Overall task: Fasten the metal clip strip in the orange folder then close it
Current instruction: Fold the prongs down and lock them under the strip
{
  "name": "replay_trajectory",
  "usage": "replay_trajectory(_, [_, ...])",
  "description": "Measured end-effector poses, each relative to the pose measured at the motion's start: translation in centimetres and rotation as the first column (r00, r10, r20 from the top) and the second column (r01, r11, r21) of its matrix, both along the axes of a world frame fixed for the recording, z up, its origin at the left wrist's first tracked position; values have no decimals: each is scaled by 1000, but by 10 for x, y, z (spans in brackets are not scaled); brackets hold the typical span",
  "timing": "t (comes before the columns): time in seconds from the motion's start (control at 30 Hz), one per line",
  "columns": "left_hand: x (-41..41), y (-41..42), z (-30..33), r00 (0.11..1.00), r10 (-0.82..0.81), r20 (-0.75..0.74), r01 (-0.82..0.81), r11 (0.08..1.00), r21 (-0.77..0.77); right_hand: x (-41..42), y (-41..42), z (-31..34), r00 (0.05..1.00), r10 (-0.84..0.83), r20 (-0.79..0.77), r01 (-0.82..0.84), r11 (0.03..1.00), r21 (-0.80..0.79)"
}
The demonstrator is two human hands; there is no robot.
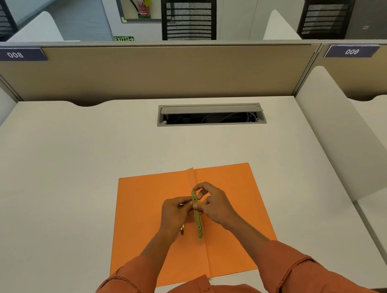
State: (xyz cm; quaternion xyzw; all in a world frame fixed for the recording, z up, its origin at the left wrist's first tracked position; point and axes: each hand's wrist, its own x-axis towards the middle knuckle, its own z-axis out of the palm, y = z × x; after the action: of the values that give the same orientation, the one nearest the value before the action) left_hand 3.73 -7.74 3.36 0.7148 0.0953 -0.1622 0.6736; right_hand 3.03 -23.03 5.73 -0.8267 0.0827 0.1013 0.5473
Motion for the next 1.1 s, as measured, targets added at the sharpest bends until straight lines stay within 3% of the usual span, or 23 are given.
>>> replay_trajectory(0.17, [-2, 1, -1, 1000, 4, -24, -3, 999, 49, 2, 1, -8, 1000, -14, -10, 13, 1000, -23])
replay_trajectory(0.27, [-6, 4, -6, 1000, -10, 21, 5, 982, 187, 3, 3, -12, 1000, -22, -22, 21, 999, -37])
replay_trajectory(0.4, [-18, 12, -16, 963, -158, 219, 38, 881, 471, 6, 6, -18, 998, -30, -56, 27, 998, -55])
replay_trajectory(0.53, [-35, 20, -28, 895, -366, 255, 108, 733, 672, 8, 7, -22, 999, -10, -53, 3, 991, -130])
replay_trajectory(0.77, [-53, 18, -29, 803, -546, 238, 173, 596, 784, 10, 10, -29, 997, 68, -25, -73, 953, -295])
replay_trajectory(1.1, [-55, 17, -29, 722, -666, 186, 219, 476, 851, 9, 5, -34, 993, 108, -38, -114, 924, -365])
